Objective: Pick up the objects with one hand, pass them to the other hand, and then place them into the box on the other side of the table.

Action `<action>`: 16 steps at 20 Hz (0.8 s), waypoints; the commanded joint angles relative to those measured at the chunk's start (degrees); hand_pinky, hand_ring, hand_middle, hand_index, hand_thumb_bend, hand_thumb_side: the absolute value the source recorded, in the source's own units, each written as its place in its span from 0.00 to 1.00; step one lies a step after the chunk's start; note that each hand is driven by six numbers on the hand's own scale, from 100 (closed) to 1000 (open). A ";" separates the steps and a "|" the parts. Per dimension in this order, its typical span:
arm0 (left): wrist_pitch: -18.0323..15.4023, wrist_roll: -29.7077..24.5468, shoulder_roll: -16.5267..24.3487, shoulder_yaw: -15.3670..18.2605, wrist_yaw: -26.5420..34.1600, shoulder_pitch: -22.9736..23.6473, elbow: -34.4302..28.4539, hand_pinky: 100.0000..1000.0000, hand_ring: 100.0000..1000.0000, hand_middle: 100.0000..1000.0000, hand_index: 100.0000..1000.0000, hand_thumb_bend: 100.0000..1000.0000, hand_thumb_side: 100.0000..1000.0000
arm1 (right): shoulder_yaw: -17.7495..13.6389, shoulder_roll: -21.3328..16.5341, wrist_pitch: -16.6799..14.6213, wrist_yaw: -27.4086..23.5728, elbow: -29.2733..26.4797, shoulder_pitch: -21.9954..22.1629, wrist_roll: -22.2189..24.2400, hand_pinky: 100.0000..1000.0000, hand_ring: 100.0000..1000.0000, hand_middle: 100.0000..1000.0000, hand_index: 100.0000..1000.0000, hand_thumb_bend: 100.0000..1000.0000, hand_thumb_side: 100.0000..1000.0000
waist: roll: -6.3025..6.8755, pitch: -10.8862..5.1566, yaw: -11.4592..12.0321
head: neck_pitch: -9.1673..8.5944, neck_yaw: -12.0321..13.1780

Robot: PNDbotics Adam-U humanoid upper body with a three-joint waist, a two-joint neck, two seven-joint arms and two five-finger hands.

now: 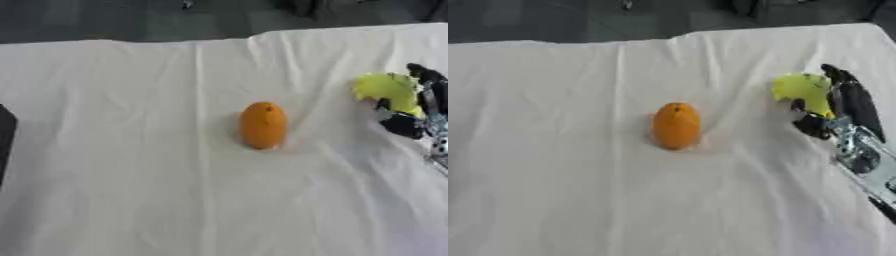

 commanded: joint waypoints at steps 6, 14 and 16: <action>-0.09 0.33 0.71 0.37 0.27 -0.41 -1.00 0.72 0.65 0.49 0.67 0.00 0.51 | -0.08 -2.33 12.89 1.50 -0.67 -0.30 -6.26 0.74 0.91 0.87 0.95 0.15 0.09 | -0.09 -0.78 0.02 | -0.96 -0.23; -0.36 0.38 0.60 0.25 0.34 -0.61 -1.00 0.72 0.65 0.49 0.67 0.00 0.51 | 0.38 -2.13 15.60 4.03 -1.01 -0.67 -2.68 0.77 0.91 0.86 0.94 0.15 0.08 | -0.13 -0.40 0.23 | -1.56 -0.30; -0.42 0.38 0.59 0.25 0.31 -0.61 -1.00 0.72 0.65 0.49 0.67 0.00 0.51 | 0.17 -1.76 16.28 4.35 -1.20 -0.27 -2.77 0.76 0.89 0.82 0.92 0.10 0.01 | -0.14 -0.28 0.28 | -1.68 -0.21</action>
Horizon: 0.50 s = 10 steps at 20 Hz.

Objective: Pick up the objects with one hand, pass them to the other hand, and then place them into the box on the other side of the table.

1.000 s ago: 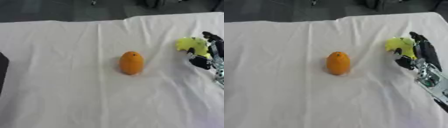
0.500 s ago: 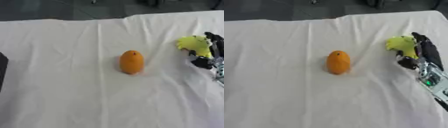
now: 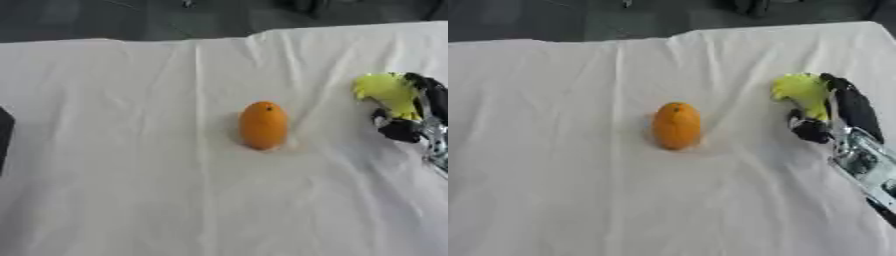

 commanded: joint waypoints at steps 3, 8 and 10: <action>-0.27 0.17 0.58 0.29 0.08 -0.51 -1.00 0.72 0.65 0.49 0.66 0.00 0.51 | -0.81 -1.20 11.48 0.22 -1.31 0.57 -10.71 0.71 0.86 0.73 0.86 0.05 0.00 | -0.14 -0.79 0.03 | -0.98 0.06; -0.30 0.20 0.57 0.21 0.05 -0.47 -1.00 0.72 0.65 0.49 0.66 0.00 0.51 | -1.10 -0.69 12.01 -2.62 -2.16 0.75 -16.63 0.65 0.81 0.61 0.79 0.00 0.00 | -0.05 -0.56 -0.13 | -0.98 0.07; -0.31 0.18 0.54 0.17 0.04 -0.48 -1.00 0.72 0.65 0.49 0.66 0.00 0.51 | -0.77 -0.66 12.02 -3.66 -2.66 0.94 -18.53 0.65 0.80 0.58 0.78 0.03 0.00 | -0.03 -0.49 -0.13 | -1.17 -0.10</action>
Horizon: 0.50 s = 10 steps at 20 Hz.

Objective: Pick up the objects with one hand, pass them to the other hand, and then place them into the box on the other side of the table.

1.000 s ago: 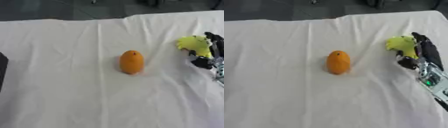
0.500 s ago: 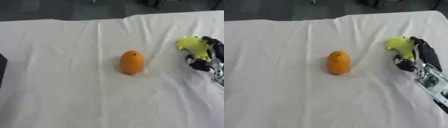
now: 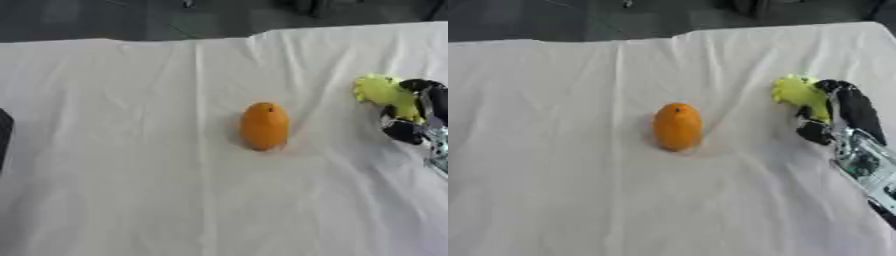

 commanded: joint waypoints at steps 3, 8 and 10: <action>-0.22 0.01 0.48 0.11 0.03 -0.48 -1.00 0.72 0.65 0.49 0.66 0.00 0.51 | 0.59 -0.83 14.22 -2.16 -1.19 0.68 -18.38 0.66 0.79 0.57 0.80 0.16 0.00 | -0.01 -0.86 0.13 | -1.34 -0.21; -0.30 -0.04 0.42 0.06 0.04 -0.53 -1.00 0.72 0.64 0.49 0.66 0.00 0.51 | 1.30 -0.78 14.22 -0.75 -0.09 1.04 -18.66 0.71 0.84 0.73 0.89 0.33 0.00 | 0.02 -0.64 0.24 | -1.55 -0.31; -0.33 -0.09 0.42 0.01 0.05 -0.56 -1.00 0.72 0.64 0.49 0.66 0.00 0.51 | 1.23 -0.74 14.22 -0.08 0.78 1.00 -17.81 0.71 0.85 0.75 0.91 0.34 0.00 | 0.01 -0.54 0.23 | -1.64 -0.33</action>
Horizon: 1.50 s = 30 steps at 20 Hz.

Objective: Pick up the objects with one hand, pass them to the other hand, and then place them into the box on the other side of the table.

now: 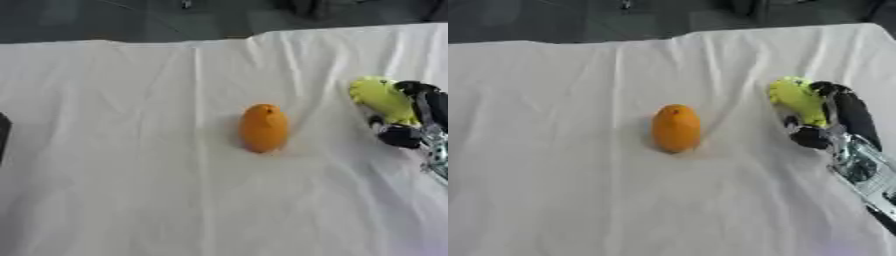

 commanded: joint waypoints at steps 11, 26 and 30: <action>-0.31 -0.11 0.52 0.10 0.02 -0.61 -1.00 0.72 0.64 0.48 0.65 0.00 0.51 | -1.51 -0.30 16.33 -2.80 1.86 -0.77 -23.11 0.60 0.84 0.76 0.91 0.17 0.00 | 0.17 0.11 0.23 | -1.57 0.13; -0.18 0.07 0.65 -0.19 -0.12 -0.23 -1.00 0.72 0.64 0.48 0.64 0.00 0.51 | -3.48 0.67 16.33 -8.58 1.86 -1.25 -23.56 0.55 0.86 0.78 0.92 0.00 0.00 | 0.48 0.92 -0.37 | -1.71 0.39; -0.16 0.12 0.71 -0.24 -0.18 -0.08 -1.00 0.72 0.65 0.48 0.64 0.00 0.51 | -4.29 0.15 16.33 -11.70 1.38 -1.15 -23.57 0.55 0.87 0.79 0.92 0.00 0.00 | 0.46 0.94 -0.50 | -1.87 0.41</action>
